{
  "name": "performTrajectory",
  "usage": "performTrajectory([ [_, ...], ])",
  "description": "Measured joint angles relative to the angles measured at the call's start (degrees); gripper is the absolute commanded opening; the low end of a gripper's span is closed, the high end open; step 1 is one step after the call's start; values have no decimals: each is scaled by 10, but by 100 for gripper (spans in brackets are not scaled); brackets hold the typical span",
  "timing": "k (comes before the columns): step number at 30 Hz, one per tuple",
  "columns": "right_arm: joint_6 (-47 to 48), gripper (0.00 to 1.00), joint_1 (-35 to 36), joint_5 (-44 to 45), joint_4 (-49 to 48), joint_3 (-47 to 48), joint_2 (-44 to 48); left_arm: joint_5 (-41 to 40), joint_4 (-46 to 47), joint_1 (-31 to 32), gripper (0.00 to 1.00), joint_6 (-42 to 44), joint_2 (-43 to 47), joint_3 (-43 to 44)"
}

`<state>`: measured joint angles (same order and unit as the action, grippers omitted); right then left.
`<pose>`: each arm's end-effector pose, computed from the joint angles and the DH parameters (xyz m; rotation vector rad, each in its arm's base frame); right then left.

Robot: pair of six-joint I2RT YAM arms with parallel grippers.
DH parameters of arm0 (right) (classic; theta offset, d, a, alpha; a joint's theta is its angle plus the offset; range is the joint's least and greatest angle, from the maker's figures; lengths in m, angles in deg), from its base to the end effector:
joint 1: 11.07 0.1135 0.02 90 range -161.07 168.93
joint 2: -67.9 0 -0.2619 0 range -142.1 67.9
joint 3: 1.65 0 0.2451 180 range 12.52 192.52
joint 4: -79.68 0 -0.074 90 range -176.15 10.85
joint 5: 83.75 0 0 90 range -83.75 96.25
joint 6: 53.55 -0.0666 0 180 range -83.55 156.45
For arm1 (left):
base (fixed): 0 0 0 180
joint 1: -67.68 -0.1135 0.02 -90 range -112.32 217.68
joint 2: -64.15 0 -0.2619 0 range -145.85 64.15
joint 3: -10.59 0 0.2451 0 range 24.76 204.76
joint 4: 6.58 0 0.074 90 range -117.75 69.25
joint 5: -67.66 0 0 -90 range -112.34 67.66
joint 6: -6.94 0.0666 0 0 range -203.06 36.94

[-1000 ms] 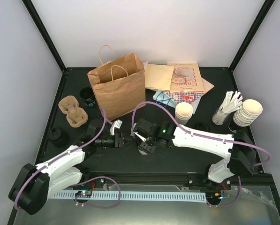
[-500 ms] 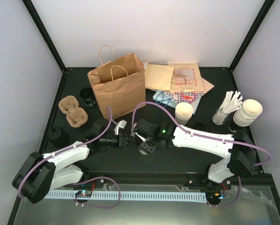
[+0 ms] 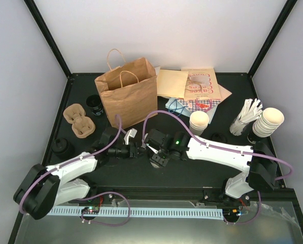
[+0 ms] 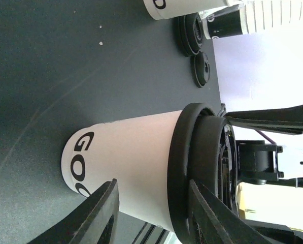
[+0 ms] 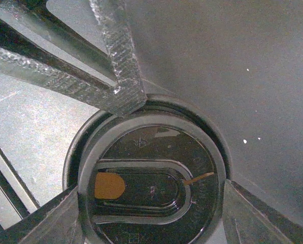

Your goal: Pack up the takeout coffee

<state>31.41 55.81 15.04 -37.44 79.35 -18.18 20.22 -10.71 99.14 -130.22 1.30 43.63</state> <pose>0.1266 0.2707 0.2235 -1.3718 2.3700 0.1428 0.1601 -0.1508 0.1560 0.1639 2.4270 -1.5211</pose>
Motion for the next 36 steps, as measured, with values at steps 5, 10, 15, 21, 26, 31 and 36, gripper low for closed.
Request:
performTrajectory([
  [5, -5, 65, -1, 3, 4, 0, 0, 5, 7, 0, 40, -4, -38, 15],
  [10, -7, 65, -1, 5, 7, 0, 0, 5, -1, 0, 41, -4, -58, 35],
  [15, 3, 65, 2, 4, 3, 0, 0, -9, -7, 1, 41, -4, -70, 61],
  [21, 7, 65, 2, 5, 1, -1, 0, -14, -16, 5, 40, 3, -88, 73],
  [26, 0, 65, 3, 5, -2, -5, 2, -31, -16, 13, 40, 9, -80, 68],
  [31, -5, 65, 3, 5, -8, -9, 2, -54, 15, 21, 38, 10, -64, 41],
  [36, -20, 65, -1, 3, -10, -14, 4, -79, 56, 36, 39, 8, -67, 23],
])
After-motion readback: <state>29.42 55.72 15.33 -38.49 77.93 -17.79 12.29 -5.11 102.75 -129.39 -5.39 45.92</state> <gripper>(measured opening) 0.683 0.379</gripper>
